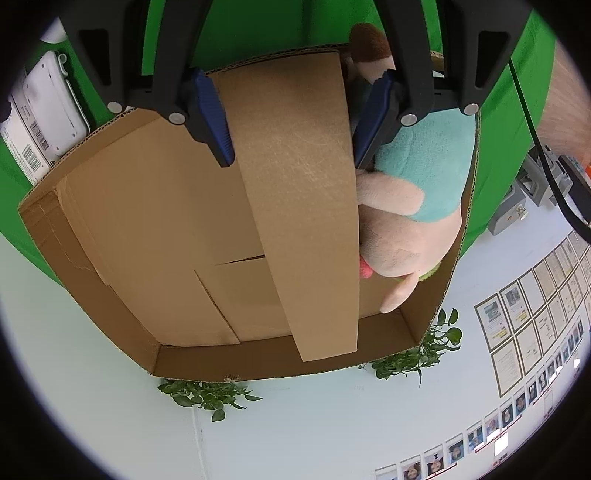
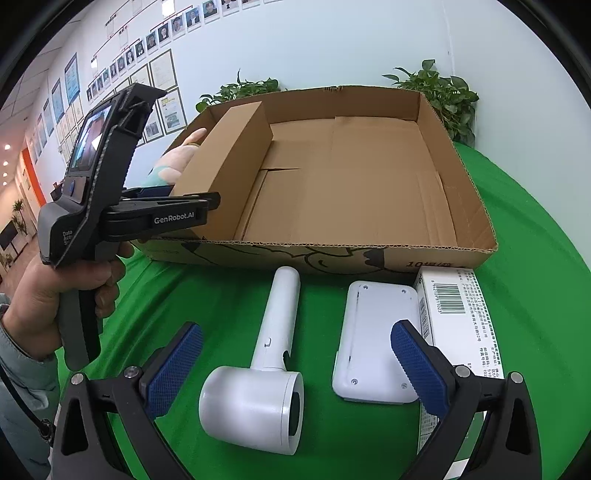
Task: Organize objects
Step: 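Move the right tool down to the white hair dryer, fingers open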
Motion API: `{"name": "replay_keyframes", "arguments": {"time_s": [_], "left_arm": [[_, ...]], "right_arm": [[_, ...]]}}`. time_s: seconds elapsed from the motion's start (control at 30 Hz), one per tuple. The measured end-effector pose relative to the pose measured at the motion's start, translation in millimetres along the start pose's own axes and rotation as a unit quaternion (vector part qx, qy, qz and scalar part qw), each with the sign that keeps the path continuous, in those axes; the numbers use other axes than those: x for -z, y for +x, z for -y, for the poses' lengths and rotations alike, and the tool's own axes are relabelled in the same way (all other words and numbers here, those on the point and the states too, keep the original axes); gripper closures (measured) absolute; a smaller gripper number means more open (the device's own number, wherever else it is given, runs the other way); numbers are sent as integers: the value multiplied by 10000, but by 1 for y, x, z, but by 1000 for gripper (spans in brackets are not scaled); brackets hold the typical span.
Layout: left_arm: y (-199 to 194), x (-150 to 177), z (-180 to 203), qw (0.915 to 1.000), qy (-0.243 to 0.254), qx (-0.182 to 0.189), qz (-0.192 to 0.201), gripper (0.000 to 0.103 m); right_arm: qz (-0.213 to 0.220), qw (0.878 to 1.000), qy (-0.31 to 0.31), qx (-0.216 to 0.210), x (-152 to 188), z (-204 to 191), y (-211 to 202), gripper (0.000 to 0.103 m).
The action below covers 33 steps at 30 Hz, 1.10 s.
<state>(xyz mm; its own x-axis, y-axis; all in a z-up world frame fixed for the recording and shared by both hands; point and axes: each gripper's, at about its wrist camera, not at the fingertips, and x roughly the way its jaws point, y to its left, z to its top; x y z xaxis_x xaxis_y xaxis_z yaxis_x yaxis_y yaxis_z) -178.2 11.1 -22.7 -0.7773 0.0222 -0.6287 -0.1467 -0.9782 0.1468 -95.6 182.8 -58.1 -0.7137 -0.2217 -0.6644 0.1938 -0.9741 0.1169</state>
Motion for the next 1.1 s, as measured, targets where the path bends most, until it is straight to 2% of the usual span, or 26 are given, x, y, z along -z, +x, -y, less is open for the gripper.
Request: {"name": "replay_keyframes", "arguments": {"time_s": [0.27,0.4,0.47,0.53,0.63,0.77,0.9,1.03,1.1], "left_arm": [[4,-1,8,9996,120,-232,-48,37],[-5,0,5,9999,-14,-119,-37,35],[-16,-2,1,9998,-197,-46,72,31],[-34,-2,-5,9988,-412,7,281,22],[-61,0,-10,9966,-560,157,578,19],[-80,11,-10,9949,-625,385,691,17],[-77,24,-11,9923,-848,820,377,17],[-59,39,-4,9867,-953,1314,-113,17],[-55,46,2,9836,-985,1483,-303,17]], "right_arm": [[49,10000,-15,18,-4,-3,1,0],[132,9998,11,119,-5,-2,0,0],[159,9998,62,83,-5,-1,0,0],[180,9998,73,39,-4,0,-3,0],[173,9998,-22,-92,3,-3,-8,0],[-105,9989,-288,-369,20,-13,-10,0],[-345,9972,-602,-286,38,-27,-6,2],[-511,9971,-524,-220,42,-31,3,6],[-609,9962,-595,-187,43,-33,9,20]]}}
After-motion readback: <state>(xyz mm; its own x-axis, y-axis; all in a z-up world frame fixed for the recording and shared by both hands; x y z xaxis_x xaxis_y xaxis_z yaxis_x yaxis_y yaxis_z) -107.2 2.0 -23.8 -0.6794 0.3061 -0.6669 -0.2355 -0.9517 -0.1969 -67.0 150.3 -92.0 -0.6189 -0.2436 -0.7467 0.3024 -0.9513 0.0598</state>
